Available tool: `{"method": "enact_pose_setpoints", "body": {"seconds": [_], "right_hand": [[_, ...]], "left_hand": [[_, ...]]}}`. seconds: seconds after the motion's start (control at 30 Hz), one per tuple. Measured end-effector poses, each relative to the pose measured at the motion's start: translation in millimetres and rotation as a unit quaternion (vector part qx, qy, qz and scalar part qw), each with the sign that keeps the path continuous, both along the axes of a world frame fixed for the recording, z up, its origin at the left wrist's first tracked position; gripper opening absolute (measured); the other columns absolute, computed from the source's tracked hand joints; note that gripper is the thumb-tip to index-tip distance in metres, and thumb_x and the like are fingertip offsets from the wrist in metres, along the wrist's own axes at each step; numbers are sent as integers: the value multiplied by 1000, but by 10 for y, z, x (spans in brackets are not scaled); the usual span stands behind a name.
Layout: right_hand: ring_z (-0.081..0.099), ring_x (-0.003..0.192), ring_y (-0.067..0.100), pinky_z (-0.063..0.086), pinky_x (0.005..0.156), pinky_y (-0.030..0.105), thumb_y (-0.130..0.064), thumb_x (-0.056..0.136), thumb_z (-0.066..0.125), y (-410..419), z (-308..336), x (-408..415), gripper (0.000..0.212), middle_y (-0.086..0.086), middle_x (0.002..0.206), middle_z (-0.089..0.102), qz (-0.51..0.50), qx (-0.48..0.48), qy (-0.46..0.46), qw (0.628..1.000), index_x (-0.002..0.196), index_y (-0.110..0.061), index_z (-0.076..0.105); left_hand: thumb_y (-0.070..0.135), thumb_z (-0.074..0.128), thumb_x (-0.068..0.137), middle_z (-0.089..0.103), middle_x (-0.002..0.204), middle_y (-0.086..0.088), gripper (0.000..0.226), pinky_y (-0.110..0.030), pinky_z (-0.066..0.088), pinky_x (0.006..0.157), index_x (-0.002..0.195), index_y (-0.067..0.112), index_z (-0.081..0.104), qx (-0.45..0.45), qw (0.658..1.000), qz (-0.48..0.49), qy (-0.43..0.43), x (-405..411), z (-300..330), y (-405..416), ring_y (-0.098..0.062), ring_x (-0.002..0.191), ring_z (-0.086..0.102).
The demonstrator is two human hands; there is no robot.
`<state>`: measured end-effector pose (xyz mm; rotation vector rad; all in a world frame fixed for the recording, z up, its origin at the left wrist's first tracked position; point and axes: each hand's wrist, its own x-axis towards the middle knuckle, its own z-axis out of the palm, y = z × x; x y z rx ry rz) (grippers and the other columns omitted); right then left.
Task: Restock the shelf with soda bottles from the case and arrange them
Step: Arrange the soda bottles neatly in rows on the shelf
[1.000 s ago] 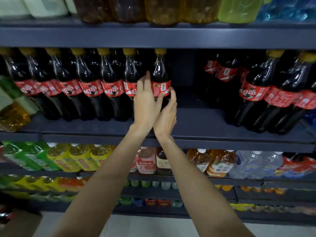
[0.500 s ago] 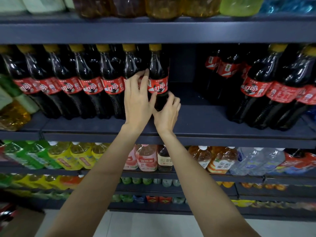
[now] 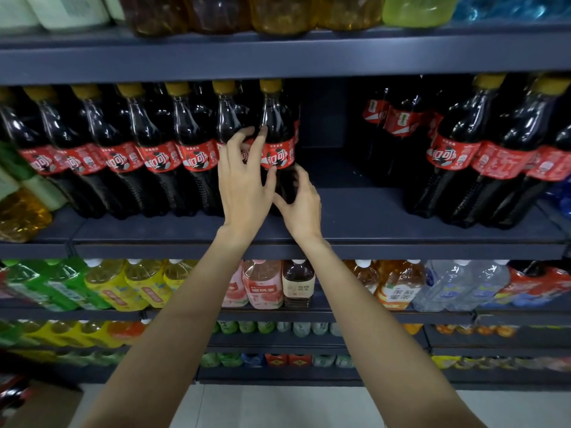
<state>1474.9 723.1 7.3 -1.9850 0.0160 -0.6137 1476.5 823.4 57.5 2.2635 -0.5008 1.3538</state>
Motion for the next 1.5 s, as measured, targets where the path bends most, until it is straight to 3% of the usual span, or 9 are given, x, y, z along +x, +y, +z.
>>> {"method": "enact_pose_setpoints", "body": {"seconds": [0.17,0.3,0.43,0.57,0.97,1.1,1.27,1.37,1.5], "right_hand": [[53,116,17,42,97,29,-24,91,60,-544,62,-386,44,2,126,59,-52,-79,-89,992,132,-13,50],[57,102,24,38,84,23,-13,91,55,-1297,20,-722,27,5,109,65,-203,-159,-139,956,117,-8,60],[56,108,26,43,87,28,-7,89,55,-1842,15,-849,40,11,122,56,-270,-136,-82,950,128,-5,51],[54,117,25,46,93,33,-7,90,54,-2086,48,-894,55,12,135,49,-231,-109,-46,966,141,-6,35],[60,108,22,52,80,43,-20,81,70,-1780,200,-740,72,3,125,59,-35,-82,-13,996,137,-25,26],[58,111,16,51,89,42,-13,80,72,-1448,244,-438,73,3,124,59,33,-8,-19,999,136,-21,27],[58,111,28,47,90,36,-10,82,71,-1161,211,63,88,13,131,55,37,-52,1,998,148,-19,14],[52,120,28,37,94,22,-9,85,67,-1070,195,394,89,16,141,45,34,-59,0,998,150,-16,7],[37,135,28,30,106,31,-11,88,64,-969,147,836,92,13,152,30,35,-56,6,998,151,-24,-1]], "left_hand": [[23,58,90,65,109,-1,29,-32,38,90,117,15,65,-20,994,-106,-34,-252,-53,-485,-19,102,56],[28,55,90,67,93,14,25,-34,40,91,112,20,65,-77,967,-221,97,-339,-41,-1128,-12,96,58],[30,69,85,56,126,2,62,-29,42,98,139,20,39,-146,843,-327,401,-189,12,-1817,-8,113,51],[27,74,82,45,141,-2,82,-36,36,110,147,15,26,-150,790,-375,460,-109,11,-2281,-14,129,43],[44,85,64,55,102,24,71,-18,48,85,119,22,47,-313,891,-142,297,-479,42,-1879,13,91,55],[42,71,82,57,120,12,57,-31,51,91,131,21,50,-261,918,-112,277,-451,101,-1450,-1,108,55],[33,63,89,53,130,-12,49,-33,37,98,130,9,53,-176,977,110,48,-266,-140,-617,-24,118,44],[34,71,84,43,137,-18,74,-42,47,89,143,7,35,-188,970,110,106,-161,-287,-430,-26,122,36],[30,75,81,40,141,-11,86,-38,55,71,149,15,25,-168,975,77,127,-64,-453,-412,-27,125,45]]}}
